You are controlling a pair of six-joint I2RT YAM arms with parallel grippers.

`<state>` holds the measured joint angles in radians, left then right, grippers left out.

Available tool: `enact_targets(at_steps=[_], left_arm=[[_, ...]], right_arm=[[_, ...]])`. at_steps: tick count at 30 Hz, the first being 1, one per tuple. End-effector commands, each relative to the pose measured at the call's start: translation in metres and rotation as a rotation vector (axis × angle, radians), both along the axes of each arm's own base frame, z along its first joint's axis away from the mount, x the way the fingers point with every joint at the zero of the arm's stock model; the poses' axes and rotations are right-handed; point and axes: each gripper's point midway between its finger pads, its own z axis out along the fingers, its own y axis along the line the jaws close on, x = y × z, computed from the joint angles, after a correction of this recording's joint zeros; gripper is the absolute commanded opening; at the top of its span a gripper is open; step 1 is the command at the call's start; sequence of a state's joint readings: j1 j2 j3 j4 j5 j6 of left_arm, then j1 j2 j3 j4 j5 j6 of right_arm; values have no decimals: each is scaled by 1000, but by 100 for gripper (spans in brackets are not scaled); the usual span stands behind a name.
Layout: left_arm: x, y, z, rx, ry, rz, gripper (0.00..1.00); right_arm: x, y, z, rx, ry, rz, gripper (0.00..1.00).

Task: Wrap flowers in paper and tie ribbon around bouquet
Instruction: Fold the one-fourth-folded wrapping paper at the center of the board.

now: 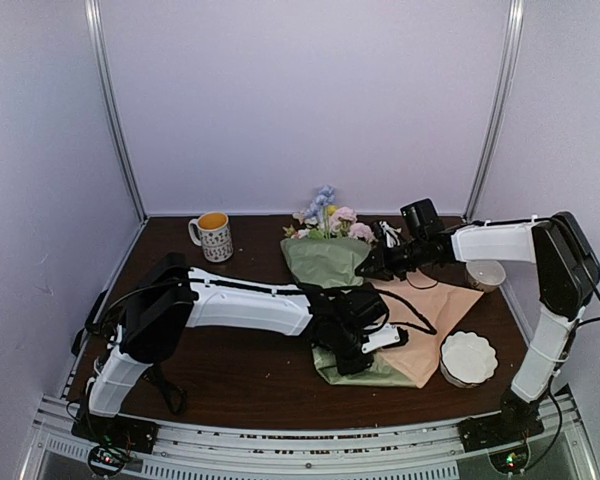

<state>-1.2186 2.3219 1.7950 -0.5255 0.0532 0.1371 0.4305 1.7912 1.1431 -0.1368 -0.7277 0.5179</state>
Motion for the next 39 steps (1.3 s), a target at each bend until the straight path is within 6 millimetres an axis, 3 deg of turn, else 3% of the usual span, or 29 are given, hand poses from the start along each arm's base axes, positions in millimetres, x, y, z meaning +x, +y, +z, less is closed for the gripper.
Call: enact_targets(at_steps=[1,7,10,14,18,20,23,25,27,32,39], left_arm=[[-7,-4,2,-7,14,-30,23],[-16,-12,14,-43,34,-56,25],[-20,-24,47,-117,32,-79,30],[-30,-35,102,-253,49,-120,41],[-41,-26,136,-332,72,-145,45],[-34,-14,144,-360,67,-112,45],[4,13,132,-330,34,45,38],[31,36,106,-243,-8,159,33],[44,48,85,-159,-64,203,31],[44,49,40,-51,-67,196,31],[25,37,9,-13,-17,134,33]], right_arm=[[19,-16,-2,-67,-21,-32,0],[29,-38,-37,-195,16,-71,0],[33,-43,-53,-229,35,-84,0],[38,-42,-59,-243,44,-85,0],[39,-43,-59,-260,39,-81,0],[39,-43,-59,-264,41,-76,0],[38,-42,-54,-259,34,-71,0],[38,-42,-50,-256,27,-73,0],[38,-42,-43,-251,17,-74,0],[37,-37,-28,-237,-7,-68,0],[33,-35,-9,-231,-40,-70,0]])
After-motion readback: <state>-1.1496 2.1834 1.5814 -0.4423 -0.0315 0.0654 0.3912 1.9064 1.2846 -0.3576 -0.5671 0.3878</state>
